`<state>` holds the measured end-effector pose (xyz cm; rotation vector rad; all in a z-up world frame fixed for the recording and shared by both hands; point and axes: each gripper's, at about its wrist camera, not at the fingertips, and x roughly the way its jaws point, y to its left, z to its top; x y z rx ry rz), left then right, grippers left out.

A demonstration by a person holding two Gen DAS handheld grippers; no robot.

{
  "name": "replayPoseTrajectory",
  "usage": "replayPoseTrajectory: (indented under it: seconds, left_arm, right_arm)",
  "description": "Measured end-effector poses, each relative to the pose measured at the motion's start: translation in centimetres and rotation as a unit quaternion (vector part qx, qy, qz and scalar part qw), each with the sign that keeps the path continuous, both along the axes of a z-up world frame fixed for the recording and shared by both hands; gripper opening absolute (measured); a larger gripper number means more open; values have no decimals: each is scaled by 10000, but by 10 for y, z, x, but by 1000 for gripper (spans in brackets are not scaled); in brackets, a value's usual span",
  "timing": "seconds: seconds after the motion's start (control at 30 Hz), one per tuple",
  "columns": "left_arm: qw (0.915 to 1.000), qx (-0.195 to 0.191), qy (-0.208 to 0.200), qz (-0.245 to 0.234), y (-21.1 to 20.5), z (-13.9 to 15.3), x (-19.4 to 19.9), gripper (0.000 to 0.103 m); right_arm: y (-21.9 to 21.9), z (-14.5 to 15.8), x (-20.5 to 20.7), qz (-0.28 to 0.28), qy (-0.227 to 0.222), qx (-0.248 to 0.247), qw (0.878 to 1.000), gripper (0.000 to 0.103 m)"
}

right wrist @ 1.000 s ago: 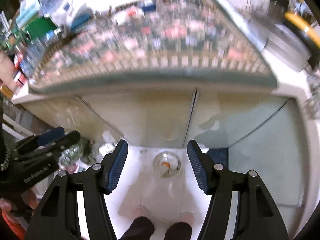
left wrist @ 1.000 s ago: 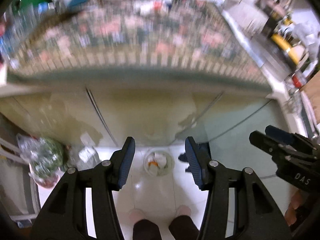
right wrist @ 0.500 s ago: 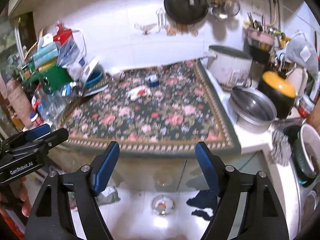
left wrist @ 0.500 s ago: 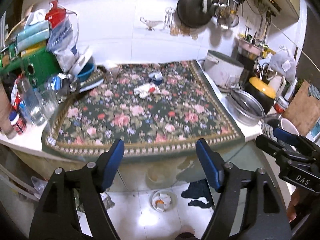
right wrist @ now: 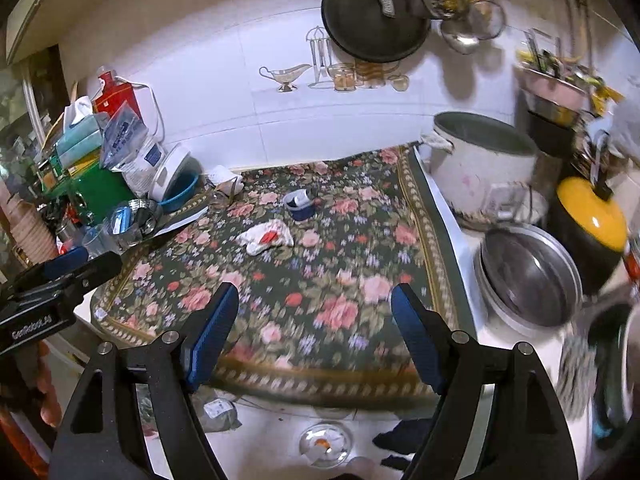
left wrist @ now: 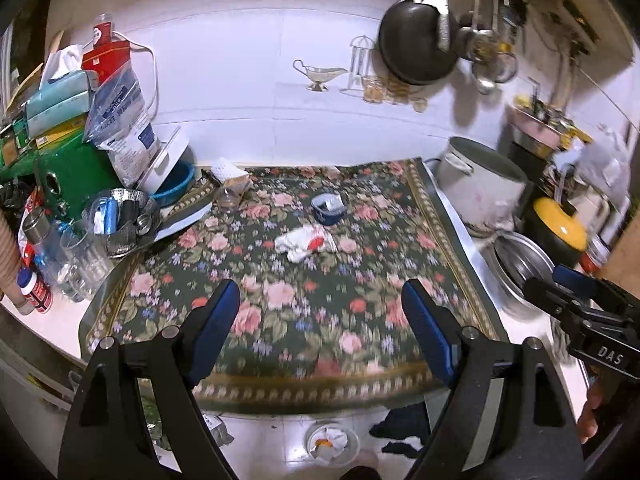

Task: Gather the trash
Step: 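Raise both tools back toward the remaining items on the mat, then grasp the red-stained tissue with the left gripper while the right gripper grasps the small bottle in the blue cup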

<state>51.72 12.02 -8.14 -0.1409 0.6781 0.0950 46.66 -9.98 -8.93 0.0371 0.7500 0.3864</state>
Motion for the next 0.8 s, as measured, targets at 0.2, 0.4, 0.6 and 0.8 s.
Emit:
replayPoseTrajectory:
  seconds: [0.2, 0.4, 0.6, 0.8]
  left_arm:
    - [9983, -322, 37, 487, 6, -9, 49, 83]
    - [9953, -563, 417, 666, 26, -35, 104, 83]
    - [9928, -463, 996, 485, 49, -82, 175, 83]
    - [9844, -391, 1710, -153, 63, -147, 259, 83]
  right_arm:
    - [-8, -2, 56, 409, -34, -242, 9989, 76]
    - [-4, -21, 107, 506, 215, -278, 9981, 76]
    - [14, -49, 151, 365, 567, -265, 9974, 76]
    - [40, -83, 200, 53, 1136, -119, 9934, 76]
